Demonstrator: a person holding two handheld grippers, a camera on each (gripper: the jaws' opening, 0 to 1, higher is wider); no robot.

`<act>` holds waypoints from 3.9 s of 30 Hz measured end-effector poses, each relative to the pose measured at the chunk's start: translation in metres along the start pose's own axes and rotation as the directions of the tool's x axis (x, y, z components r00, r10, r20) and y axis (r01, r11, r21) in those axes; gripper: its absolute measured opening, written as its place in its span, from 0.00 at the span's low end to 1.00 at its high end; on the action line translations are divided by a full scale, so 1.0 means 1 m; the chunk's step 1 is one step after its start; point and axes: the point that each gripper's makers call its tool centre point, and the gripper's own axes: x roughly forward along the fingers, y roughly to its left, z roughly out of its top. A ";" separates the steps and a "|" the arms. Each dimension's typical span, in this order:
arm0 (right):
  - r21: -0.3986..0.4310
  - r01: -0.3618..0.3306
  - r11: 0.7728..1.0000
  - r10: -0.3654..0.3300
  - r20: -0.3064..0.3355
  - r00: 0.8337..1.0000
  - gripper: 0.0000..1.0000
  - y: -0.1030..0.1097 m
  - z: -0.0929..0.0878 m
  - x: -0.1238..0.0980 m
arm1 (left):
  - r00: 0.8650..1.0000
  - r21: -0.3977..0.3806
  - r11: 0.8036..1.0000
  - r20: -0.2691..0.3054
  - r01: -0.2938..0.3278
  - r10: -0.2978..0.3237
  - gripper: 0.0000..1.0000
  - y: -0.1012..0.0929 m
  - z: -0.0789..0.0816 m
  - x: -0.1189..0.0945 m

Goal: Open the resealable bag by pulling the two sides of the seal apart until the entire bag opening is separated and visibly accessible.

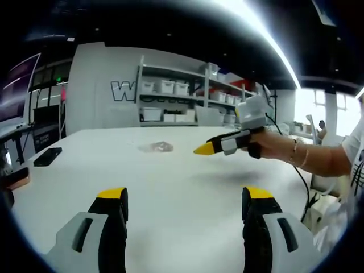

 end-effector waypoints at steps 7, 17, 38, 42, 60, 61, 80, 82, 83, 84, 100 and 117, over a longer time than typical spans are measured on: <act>-0.002 -0.001 1.000 0.001 0.016 1.000 0.68 0.001 0.007 0.005 | 1.000 -0.003 1.000 -0.002 0.000 0.000 0.82 0.002 0.000 0.002; -0.001 0.004 1.000 -0.004 0.002 1.000 0.67 -0.001 0.007 0.015 | 1.000 -0.003 1.000 -0.001 -0.005 0.005 0.82 0.005 0.001 0.003; -0.012 -0.013 1.000 0.013 -0.006 1.000 0.63 0.002 0.009 0.031 | 1.000 0.005 1.000 -0.010 -0.005 0.005 0.82 0.006 0.001 0.004; -0.010 -0.015 1.000 0.015 -0.011 1.000 0.60 0.002 0.006 0.036 | 1.000 0.007 1.000 -0.013 -0.002 0.002 0.82 0.006 0.002 0.004; -0.039 -0.042 0.998 0.041 -0.011 0.999 0.55 0.008 0.008 0.054 | 1.000 0.002 1.000 -0.014 -0.015 0.015 0.83 0.011 0.001 0.003; -0.040 -0.043 0.998 0.043 -0.012 0.999 0.54 0.008 0.008 0.055 | 1.000 0.001 1.000 -0.013 -0.015 0.015 0.83 0.012 0.001 0.003; -0.078 -0.049 0.996 0.048 -0.009 0.999 0.48 0.010 0.010 0.058 | 1.000 0.003 1.000 -0.009 -0.021 0.021 0.83 0.010 0.003 -0.001; -0.081 -0.049 0.995 0.049 -0.009 0.999 0.48 0.010 0.009 0.059 | 1.000 0.002 1.000 -0.010 -0.022 0.022 0.83 0.010 0.002 -0.002; -0.082 -0.050 0.995 0.049 -0.009 0.999 0.48 0.010 0.009 0.059 | 1.000 0.002 1.000 -0.010 -0.023 0.023 0.83 0.011 0.002 -0.002; -0.084 -0.051 0.995 0.050 -0.008 0.999 0.48 0.011 0.009 0.060 | 1.000 0.002 1.000 -0.009 -0.026 0.026 0.83 0.011 0.002 -0.003; -0.126 -0.055 0.990 0.054 -0.010 0.998 0.45 0.011 0.014 0.073 | 0.999 -0.005 0.999 -0.008 -0.038 0.038 0.83 0.016 0.001 -0.008; -0.158 -0.065 0.985 0.062 -0.025 0.998 0.43 0.010 0.015 0.088 | 0.999 -0.007 0.999 -0.007 -0.040 0.040 0.83 0.020 0.002 -0.006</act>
